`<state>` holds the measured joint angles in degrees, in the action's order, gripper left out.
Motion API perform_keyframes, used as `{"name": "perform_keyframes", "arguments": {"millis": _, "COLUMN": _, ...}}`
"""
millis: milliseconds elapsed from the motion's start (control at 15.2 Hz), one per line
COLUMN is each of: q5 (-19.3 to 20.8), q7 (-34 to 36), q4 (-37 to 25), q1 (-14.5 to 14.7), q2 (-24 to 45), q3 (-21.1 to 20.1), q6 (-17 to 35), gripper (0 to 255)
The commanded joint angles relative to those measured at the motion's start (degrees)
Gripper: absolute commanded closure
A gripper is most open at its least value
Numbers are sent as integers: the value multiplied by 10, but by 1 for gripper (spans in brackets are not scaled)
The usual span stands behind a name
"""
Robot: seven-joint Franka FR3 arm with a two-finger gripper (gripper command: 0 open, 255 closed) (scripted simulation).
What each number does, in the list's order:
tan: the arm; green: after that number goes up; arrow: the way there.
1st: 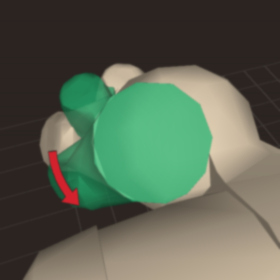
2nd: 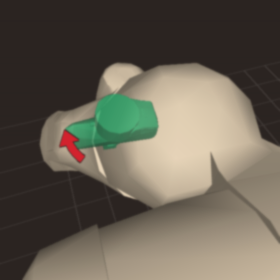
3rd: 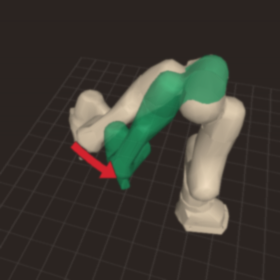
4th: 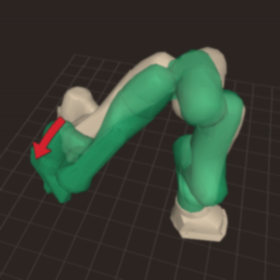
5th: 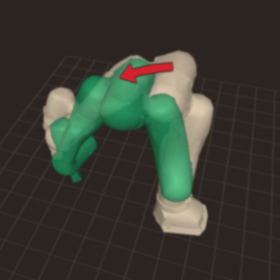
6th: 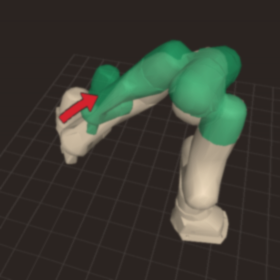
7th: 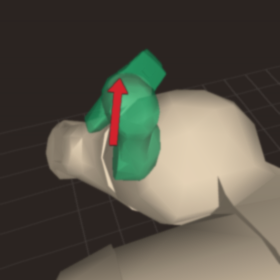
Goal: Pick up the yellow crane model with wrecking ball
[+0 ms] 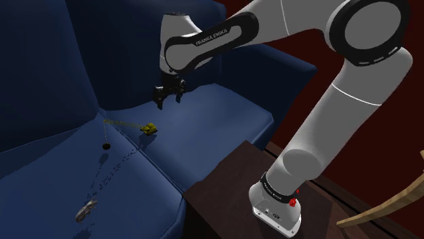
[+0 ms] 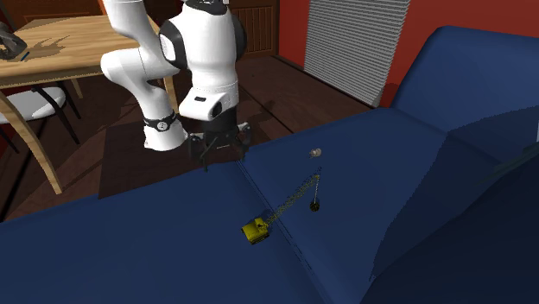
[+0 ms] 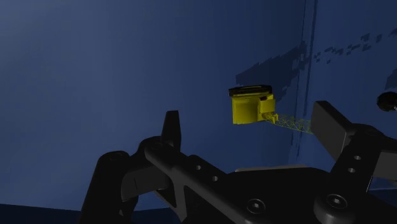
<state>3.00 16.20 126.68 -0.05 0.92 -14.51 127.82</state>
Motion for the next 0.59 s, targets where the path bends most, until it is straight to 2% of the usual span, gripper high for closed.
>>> {"name": "perform_keyframes", "arguments": {"millis": 0, "q5": 17, "q7": 13, "q4": -18, "q1": 3, "q2": 43, "q3": -3, "q6": 18, "gripper": 0}}
{"name": "perform_keyframes", "arguments": {"millis": 528, "q5": 85, "q7": 58, "q4": -141, "q1": 34, "q2": 226, "q3": 9, "q6": 53, "gripper": 0}}
